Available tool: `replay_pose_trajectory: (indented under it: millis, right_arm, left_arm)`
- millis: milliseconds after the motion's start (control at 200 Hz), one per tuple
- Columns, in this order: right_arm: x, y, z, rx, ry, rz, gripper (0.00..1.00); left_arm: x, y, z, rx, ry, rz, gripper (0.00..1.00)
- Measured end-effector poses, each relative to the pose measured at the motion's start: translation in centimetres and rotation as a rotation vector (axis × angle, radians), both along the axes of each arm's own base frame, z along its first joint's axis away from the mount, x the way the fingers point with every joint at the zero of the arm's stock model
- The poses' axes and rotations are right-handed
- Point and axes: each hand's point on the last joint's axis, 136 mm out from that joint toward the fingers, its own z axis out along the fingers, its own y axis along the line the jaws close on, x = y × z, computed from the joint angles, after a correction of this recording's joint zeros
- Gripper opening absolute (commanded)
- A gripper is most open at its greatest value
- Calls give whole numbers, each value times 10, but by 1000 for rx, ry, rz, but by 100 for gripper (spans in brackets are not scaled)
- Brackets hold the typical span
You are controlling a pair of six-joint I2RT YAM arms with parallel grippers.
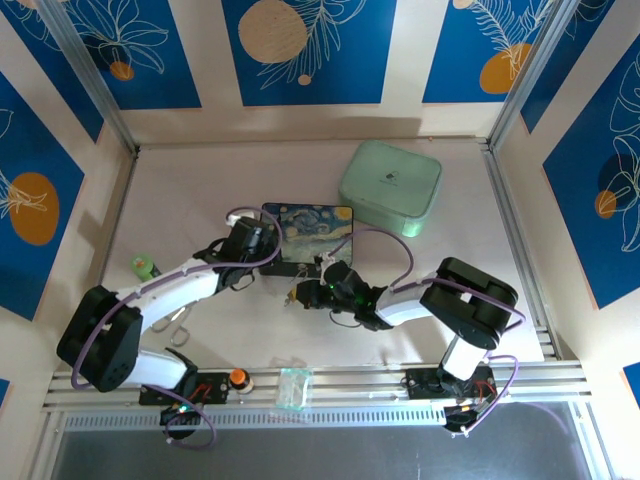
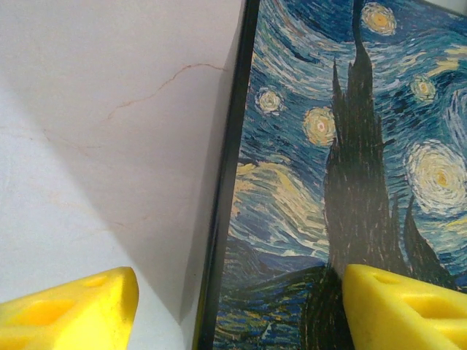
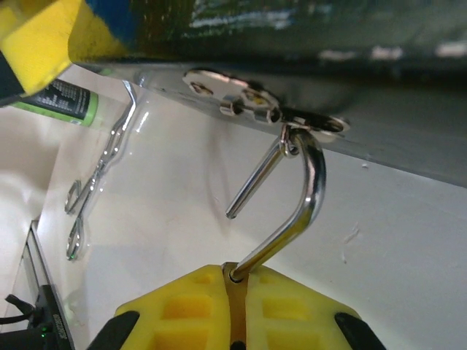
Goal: Unlock the padlock with the key
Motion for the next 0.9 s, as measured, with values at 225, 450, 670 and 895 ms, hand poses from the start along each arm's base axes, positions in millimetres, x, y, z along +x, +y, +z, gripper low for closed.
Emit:
replay_pose_trajectory:
  millis: [225,450,670,895]
  right_arm:
    - [3,0,4,52,18,-40,4]
    - [15,-2,7,94,21,-77,4]
    - [31,-27,-13,72,87,-180,4]
    - [36,-36,-18,96,107,-194,4]
  left_arm:
    - [-1,-2,-2,-39,-24,17,68]
    - [3,-4,-2,-50,-36,31,65]
    - [4,-5,-2,-48,-42,33,64]
    - [6,-8,-3,-53,-49,29,63]
